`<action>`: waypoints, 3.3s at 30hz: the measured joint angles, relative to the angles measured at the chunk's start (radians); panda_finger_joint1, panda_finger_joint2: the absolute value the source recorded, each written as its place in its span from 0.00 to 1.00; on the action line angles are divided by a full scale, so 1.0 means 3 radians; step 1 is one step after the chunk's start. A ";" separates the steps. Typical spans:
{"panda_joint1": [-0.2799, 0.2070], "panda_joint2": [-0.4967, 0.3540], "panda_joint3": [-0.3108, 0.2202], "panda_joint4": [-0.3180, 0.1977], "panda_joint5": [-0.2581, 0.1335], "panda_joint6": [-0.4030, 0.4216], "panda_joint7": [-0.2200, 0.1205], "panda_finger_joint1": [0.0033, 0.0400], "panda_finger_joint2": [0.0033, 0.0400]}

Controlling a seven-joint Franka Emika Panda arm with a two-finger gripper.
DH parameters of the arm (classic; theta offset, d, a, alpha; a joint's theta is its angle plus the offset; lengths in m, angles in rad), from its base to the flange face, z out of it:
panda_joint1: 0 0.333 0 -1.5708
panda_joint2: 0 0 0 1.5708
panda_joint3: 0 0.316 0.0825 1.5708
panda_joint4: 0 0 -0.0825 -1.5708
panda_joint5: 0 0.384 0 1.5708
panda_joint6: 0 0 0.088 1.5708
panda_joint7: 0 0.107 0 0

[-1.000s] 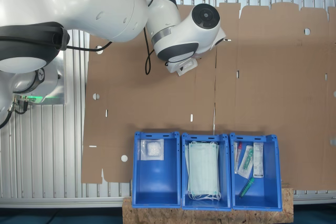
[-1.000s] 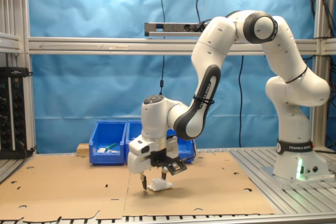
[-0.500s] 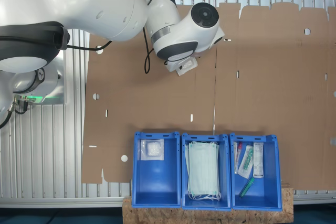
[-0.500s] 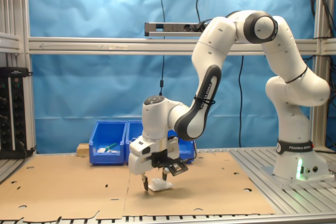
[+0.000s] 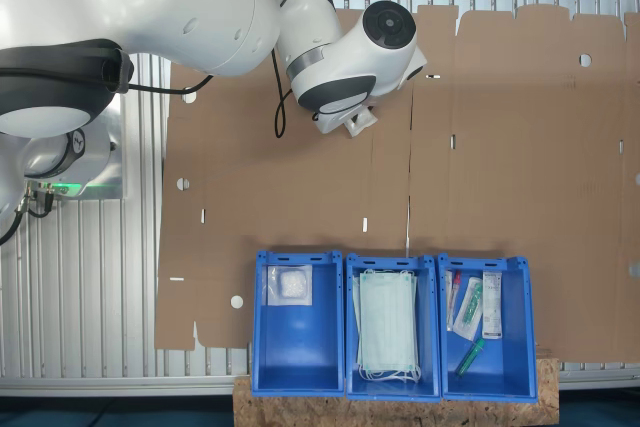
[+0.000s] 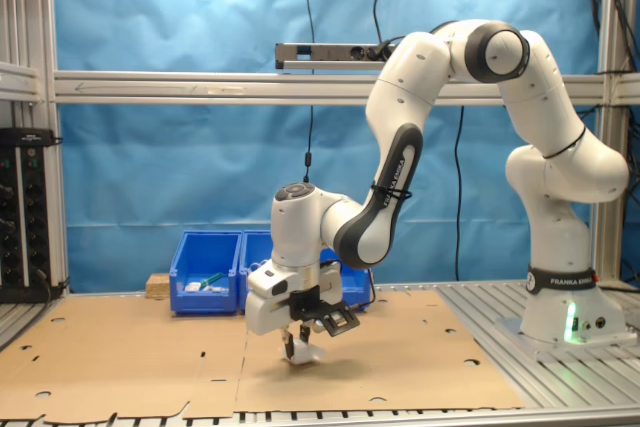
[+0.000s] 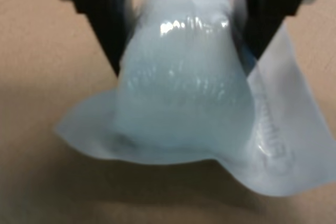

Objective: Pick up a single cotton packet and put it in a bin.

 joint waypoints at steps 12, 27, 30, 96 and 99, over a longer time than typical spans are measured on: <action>0.0000 -0.0012 0.0000 0.0000 0.0000 0.0000 0.0000 0.11 0.11; 0.0000 -0.0012 0.0000 0.0000 0.0000 0.0000 0.0000 0.11 0.11; 0.0000 -0.0013 0.0000 0.0000 0.0000 0.0000 0.0000 0.11 0.11; -0.0217 -0.2087 -0.1645 -0.0409 -0.1281 -0.1419 0.0000 0.11 0.11; -0.0230 -0.2095 -0.1754 -0.0413 -0.1338 -0.1402 0.0000 0.11 0.11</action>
